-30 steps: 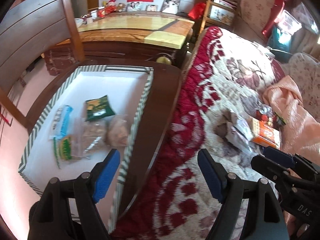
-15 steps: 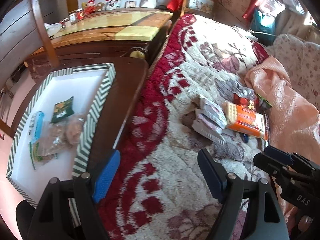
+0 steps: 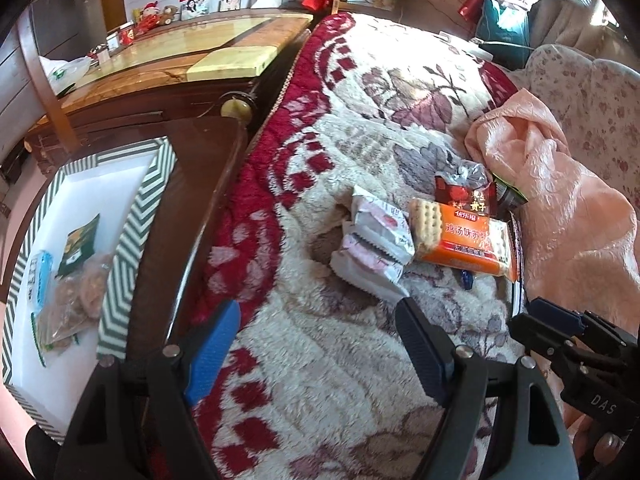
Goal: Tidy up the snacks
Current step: 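Grasp the long dark chocolate bar with the left gripper, then grasp the orange soda cracker pack with the right gripper, then carry the dark bar with the left gripper to the box while the right carries the cracker pack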
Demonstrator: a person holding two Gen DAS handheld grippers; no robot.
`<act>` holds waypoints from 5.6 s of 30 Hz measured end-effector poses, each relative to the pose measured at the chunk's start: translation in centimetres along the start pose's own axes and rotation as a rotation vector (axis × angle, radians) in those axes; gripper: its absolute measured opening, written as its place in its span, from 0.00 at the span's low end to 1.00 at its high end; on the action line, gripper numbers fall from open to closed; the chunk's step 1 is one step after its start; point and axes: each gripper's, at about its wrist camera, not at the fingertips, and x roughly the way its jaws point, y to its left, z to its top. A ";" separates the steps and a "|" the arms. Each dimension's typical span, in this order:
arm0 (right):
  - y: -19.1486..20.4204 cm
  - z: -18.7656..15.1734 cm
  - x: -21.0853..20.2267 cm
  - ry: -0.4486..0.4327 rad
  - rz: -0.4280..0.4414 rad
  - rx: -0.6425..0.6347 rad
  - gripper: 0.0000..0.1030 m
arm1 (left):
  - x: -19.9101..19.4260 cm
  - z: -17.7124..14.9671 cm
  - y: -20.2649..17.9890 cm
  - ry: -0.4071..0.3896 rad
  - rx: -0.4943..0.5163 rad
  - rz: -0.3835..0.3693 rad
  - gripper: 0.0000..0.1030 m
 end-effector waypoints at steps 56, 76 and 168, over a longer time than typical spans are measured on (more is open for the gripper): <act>-11.2 2.4 -8.9 -0.133 -0.250 0.145 0.51 | 7.8 1.7 -22.4 0.128 0.398 -0.166 0.54; -12.2 2.2 -8.8 -0.146 -0.210 0.187 0.51 | 8.9 -0.4 -23.9 0.223 0.533 -0.172 0.35; 19.5 3.4 3.9 0.003 0.082 -0.533 0.53 | -6.0 -3.5 17.8 -0.077 -0.277 0.057 0.09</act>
